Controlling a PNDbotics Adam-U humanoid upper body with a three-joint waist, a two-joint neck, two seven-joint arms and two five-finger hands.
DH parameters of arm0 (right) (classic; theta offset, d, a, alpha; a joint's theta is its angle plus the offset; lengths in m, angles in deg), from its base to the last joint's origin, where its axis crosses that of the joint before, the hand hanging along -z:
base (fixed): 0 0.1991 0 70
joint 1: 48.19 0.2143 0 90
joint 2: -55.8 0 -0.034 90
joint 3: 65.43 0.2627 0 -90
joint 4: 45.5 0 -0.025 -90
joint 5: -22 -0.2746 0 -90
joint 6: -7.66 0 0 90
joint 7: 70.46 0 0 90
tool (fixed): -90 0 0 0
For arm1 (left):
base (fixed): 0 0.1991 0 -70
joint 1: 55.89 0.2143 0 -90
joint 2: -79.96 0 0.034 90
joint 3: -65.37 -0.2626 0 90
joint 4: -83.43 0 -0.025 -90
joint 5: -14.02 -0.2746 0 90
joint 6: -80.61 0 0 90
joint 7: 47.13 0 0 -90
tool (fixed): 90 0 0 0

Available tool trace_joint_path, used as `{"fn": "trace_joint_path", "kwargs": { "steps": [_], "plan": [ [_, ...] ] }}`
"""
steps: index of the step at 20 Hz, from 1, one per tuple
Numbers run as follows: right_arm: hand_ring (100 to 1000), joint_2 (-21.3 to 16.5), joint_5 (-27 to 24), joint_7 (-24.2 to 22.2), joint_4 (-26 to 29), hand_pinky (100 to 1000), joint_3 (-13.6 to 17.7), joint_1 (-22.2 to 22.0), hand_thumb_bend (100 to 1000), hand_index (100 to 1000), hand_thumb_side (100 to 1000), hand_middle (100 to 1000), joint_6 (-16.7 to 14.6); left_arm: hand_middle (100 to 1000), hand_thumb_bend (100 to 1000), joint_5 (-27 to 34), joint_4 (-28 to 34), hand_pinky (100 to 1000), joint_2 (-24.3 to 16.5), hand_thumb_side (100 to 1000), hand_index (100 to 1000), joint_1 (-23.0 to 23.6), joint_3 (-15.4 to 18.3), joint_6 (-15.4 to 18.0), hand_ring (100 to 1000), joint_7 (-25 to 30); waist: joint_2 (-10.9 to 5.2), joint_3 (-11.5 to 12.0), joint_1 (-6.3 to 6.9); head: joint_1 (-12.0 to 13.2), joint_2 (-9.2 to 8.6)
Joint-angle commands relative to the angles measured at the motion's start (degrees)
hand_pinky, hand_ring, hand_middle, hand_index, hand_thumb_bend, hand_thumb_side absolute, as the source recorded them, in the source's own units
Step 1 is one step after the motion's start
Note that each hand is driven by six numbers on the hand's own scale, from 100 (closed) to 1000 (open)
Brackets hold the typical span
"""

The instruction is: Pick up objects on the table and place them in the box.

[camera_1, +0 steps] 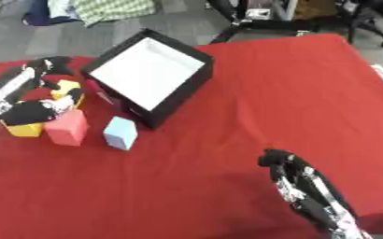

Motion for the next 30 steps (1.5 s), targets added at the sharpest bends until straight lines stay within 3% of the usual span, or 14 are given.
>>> {"fn": "trace_joint_path", "kwargs": {
  "steps": [1,6,10,16,22,30],
  "plan": [
    [806,-0.2,-0.04,-0.22,0.52,1000,-0.12,0.35,100,836,531,723,-0.12,780,336,-3.16,-4.25,786,-6.47,407,951,-2.96,-0.71,-0.18,805,3.07,-1.45,-0.39,-0.14,0.5,-0.09],
    [806,-0.07,-0.56,-0.83,0.45,1000,-0.75,0.72,100,836,532,723,-0.09,778,327,-8.12,-12.04,783,-14.53,391,949,-3.71,2.33,4.43,768,7.9,-1.17,-2.02,-0.6,1.81,-0.09],
    [806,-0.04,-0.92,-1.28,0.42,1000,-1.09,0.92,100,836,531,723,-0.06,777,323,-12.26,-12.66,783,-19.42,381,947,-2.06,5.03,8.56,761,10.55,-0.97,-2.84,-0.84,2.62,-0.09],
    [806,-0.05,-1.09,-1.4,0.44,1000,-1.04,0.9,100,836,529,723,-0.09,776,325,-18.86,-15.42,783,-18.83,399,947,-1.76,7.48,15.16,773,13.06,-1.04,-2.77,-0.98,3.32,-0.09],
    [806,0.07,-1.05,-1.37,0.41,1000,-0.99,0.92,100,837,530,723,-0.05,775,333,-25.43,-18.12,785,-17.7,412,945,-2.04,9.58,21.74,776,13.97,-1.0,-2.68,-1.0,5.8,-0.09],
    [806,0.14,-1.06,-1.3,0.39,1000,-1.0,0.96,100,837,532,723,0.01,802,395,-33.23,-20.94,799,-15.41,441,957,-2.68,10.35,28.96,812,17.11,-0.94,-2.79,-1.05,6.75,-0.09]
  ]
}}
